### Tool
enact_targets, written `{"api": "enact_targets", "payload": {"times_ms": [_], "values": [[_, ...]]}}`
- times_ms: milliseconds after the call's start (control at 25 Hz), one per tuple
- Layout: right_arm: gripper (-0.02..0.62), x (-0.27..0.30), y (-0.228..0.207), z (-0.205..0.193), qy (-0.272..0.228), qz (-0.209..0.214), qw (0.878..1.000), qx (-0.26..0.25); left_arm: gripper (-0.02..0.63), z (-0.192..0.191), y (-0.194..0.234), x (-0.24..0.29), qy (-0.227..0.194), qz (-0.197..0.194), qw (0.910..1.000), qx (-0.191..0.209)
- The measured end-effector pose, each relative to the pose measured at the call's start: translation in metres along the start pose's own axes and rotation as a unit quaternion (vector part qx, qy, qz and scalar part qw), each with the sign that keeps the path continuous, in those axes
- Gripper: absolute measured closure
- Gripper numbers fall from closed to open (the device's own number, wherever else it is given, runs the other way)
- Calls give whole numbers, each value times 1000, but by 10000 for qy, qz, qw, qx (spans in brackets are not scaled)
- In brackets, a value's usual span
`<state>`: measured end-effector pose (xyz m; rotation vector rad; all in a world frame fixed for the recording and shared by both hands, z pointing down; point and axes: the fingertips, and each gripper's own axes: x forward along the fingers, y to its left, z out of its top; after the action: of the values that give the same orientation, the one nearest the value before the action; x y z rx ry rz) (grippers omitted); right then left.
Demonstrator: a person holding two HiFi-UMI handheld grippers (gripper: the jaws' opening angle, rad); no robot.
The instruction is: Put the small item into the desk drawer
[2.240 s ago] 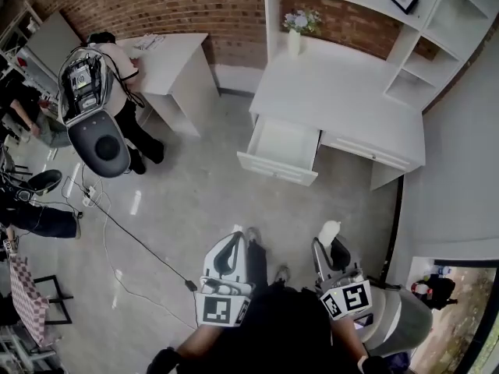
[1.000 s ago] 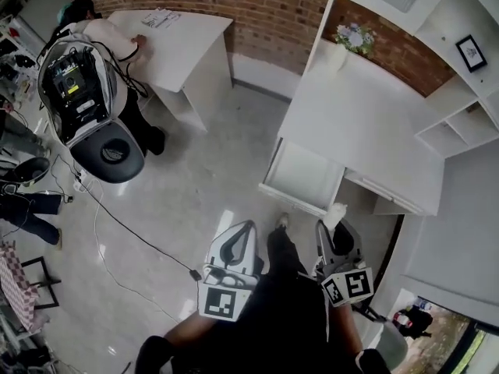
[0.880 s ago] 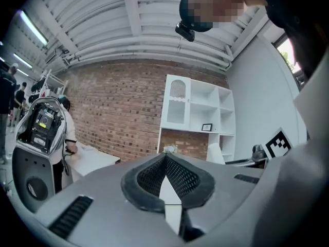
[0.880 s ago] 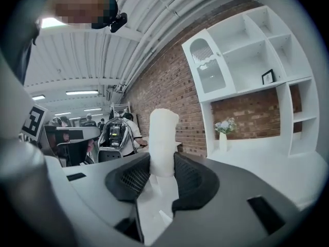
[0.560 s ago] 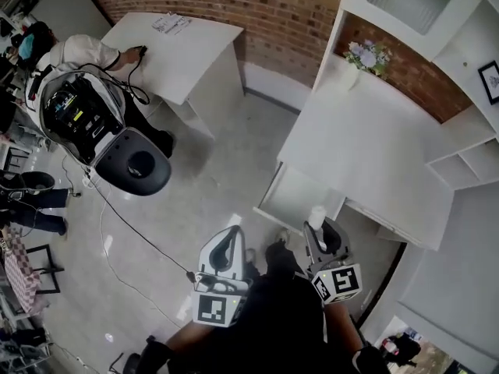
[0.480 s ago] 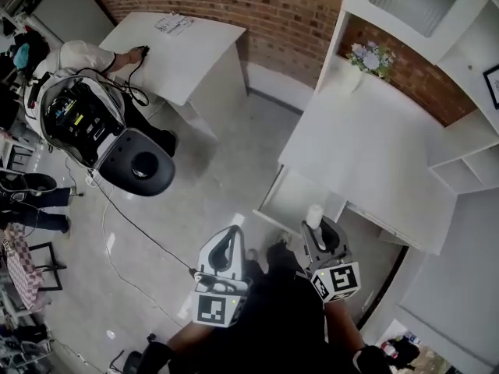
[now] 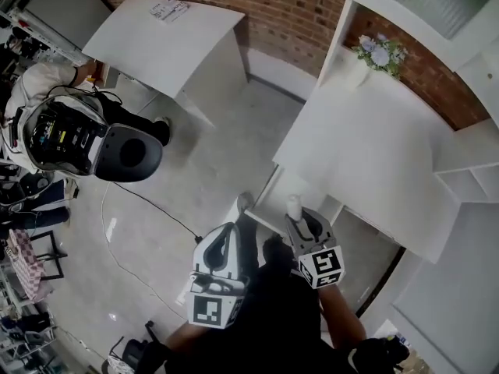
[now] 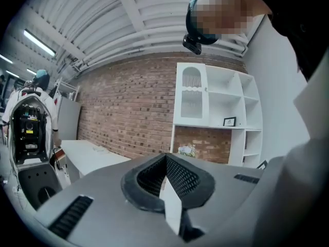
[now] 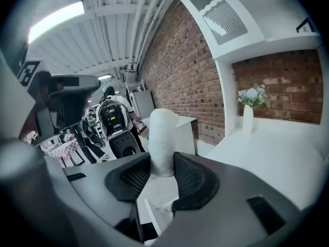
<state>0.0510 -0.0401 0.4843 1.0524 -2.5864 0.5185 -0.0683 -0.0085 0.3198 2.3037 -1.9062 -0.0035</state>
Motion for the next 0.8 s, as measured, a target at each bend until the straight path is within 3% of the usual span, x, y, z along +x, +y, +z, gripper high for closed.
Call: {"api": "enact_targets", "payload": {"times_ms": [360, 800], "values": [[445, 61, -38, -73, 1115, -80, 9932, 313, 583, -20, 3, 56, 287, -431, 9986, -120], [445, 117, -70, -172, 2159, -232, 9734, 728, 583, -45, 19, 94, 640, -701, 9951, -294]]}}
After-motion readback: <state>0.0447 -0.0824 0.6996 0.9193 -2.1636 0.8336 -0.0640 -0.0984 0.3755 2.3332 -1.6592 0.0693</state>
